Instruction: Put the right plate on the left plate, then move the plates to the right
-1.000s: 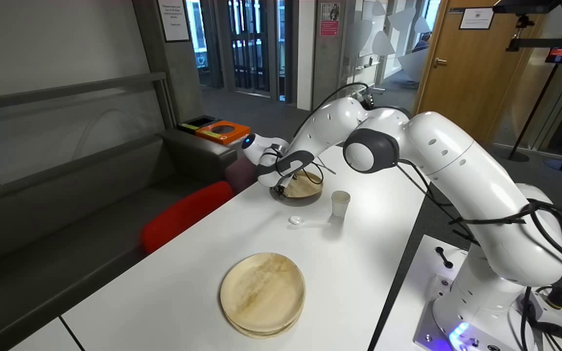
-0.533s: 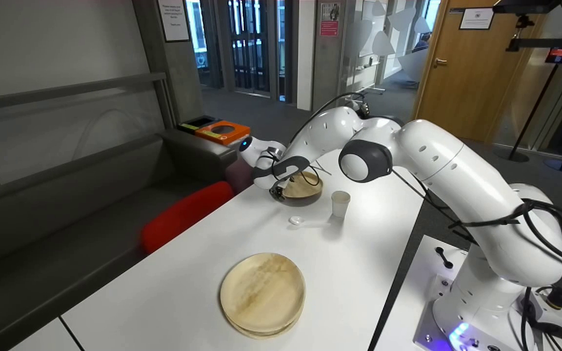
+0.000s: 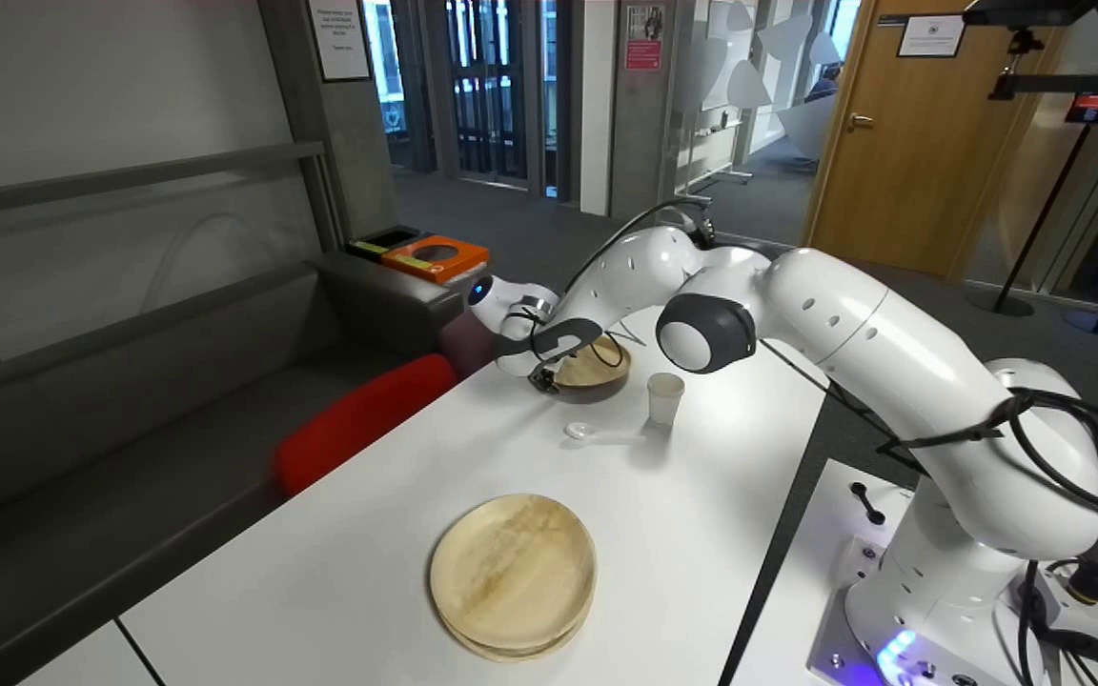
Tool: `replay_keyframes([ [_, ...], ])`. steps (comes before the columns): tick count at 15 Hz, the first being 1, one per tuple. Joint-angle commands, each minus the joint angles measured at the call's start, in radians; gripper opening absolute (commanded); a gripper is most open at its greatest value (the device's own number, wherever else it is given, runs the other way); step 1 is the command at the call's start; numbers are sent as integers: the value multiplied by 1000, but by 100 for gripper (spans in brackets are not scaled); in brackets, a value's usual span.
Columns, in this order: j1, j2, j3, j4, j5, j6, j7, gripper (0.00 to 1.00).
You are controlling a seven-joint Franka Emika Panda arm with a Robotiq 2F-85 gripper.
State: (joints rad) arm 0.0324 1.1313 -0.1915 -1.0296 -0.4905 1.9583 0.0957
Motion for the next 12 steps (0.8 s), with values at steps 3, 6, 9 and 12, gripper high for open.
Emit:
replay_keyframes([
  [3,-11,53,-13,104,33,-64,-49,74],
  [6,-13,66,-13,128,36,-82,-51,52],
  [9,-15,70,-11,142,40,-92,-53,29],
  [12,-16,77,-10,157,46,-103,-58,6],
])
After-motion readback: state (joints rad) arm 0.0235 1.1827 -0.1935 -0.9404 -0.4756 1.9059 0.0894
